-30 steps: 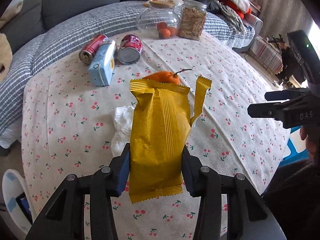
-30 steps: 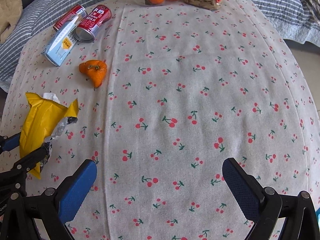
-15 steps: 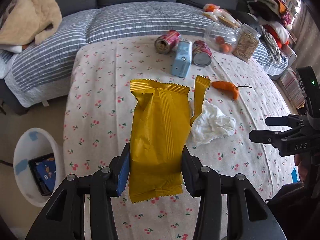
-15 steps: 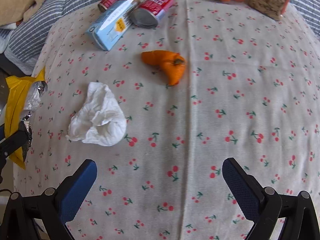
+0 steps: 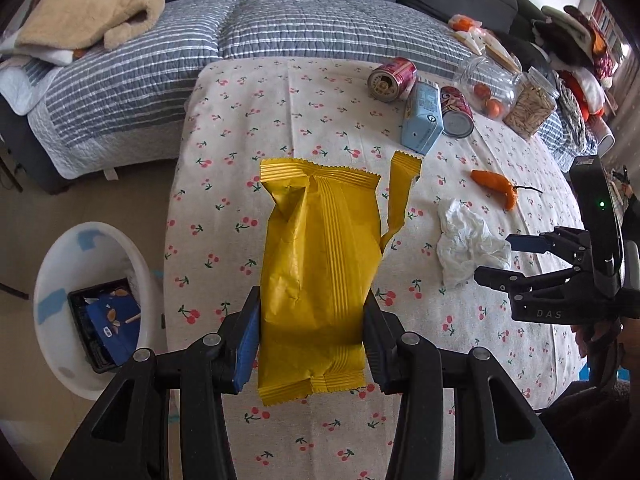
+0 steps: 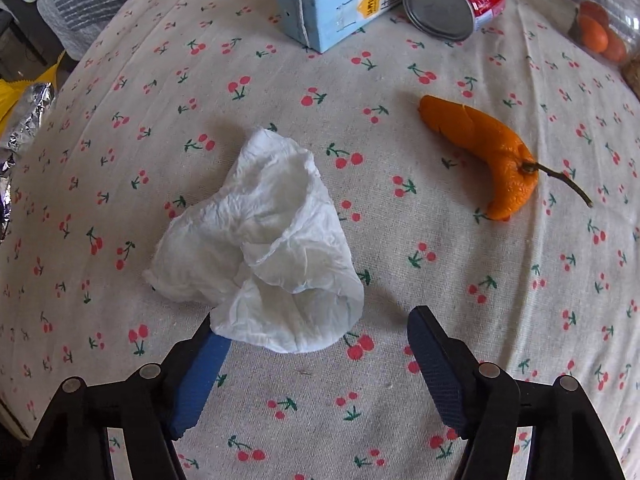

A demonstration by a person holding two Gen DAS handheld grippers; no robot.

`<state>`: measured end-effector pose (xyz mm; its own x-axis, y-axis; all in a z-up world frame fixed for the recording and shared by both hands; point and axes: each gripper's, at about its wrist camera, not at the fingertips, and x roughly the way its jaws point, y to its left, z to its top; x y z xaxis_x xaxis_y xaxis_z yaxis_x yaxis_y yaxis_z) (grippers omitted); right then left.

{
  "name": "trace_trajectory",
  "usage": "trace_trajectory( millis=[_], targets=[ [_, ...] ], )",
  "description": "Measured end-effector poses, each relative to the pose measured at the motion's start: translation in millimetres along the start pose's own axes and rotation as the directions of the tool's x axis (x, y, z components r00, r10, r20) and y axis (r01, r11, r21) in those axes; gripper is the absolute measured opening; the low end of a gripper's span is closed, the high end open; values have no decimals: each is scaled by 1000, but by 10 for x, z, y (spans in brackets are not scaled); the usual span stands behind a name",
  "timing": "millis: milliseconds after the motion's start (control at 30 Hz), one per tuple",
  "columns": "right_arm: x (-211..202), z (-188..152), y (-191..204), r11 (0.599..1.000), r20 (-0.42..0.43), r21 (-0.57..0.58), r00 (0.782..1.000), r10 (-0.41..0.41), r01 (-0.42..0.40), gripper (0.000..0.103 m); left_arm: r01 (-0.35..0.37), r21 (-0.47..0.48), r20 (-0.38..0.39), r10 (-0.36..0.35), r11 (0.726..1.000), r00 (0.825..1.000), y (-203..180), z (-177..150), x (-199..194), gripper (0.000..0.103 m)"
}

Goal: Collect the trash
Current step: 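Grasp the white tissue with the right tool while the left tool holds the yellow wrapper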

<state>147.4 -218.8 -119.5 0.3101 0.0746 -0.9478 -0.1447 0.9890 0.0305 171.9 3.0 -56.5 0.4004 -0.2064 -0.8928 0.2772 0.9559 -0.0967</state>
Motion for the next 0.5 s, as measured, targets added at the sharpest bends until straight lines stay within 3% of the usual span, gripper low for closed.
trace_trajectory(
  millis=[133,300,367,500],
  targets=[
    [26,66,101,997,40,-78,999,-17,20,71,-2,-4,0,2,1000,1000,20,-7,-2,48],
    [93,66,203,993,27,-120,1000,-15,18,58,-2,-14,4,2,1000,1000,53,-10,-21,48],
    [67,61,213,993,37,-116,999,-20,24,45,-5,-21,11,5,1000,1000,73,-11,-42,48],
    [-14,42,205,994,60,-105,998,-21,28,32,-12,-49,49,14,999,999,147,-4,-138,48]
  ],
)
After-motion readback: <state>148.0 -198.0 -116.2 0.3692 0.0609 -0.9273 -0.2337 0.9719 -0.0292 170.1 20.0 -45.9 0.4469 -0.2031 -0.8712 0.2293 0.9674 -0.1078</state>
